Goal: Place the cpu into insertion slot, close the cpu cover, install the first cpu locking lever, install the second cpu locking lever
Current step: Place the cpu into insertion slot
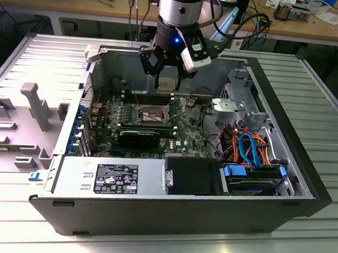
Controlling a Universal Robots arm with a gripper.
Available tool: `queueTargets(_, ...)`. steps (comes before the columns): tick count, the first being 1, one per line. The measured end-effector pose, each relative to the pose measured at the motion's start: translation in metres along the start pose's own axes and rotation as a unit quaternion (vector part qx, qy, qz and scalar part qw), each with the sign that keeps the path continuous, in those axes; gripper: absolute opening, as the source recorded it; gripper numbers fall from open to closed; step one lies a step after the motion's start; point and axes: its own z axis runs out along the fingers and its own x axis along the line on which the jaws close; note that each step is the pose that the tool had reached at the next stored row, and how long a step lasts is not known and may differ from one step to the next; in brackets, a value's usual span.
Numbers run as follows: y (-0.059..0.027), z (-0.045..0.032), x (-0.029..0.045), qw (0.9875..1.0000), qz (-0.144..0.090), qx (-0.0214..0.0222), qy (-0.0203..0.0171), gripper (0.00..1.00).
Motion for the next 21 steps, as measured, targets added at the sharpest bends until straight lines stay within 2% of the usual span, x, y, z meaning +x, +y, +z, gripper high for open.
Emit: queueTargets(21,-0.0008,0.0004,0.0,0.9999,0.014,0.0012,-0.0013,0.55)
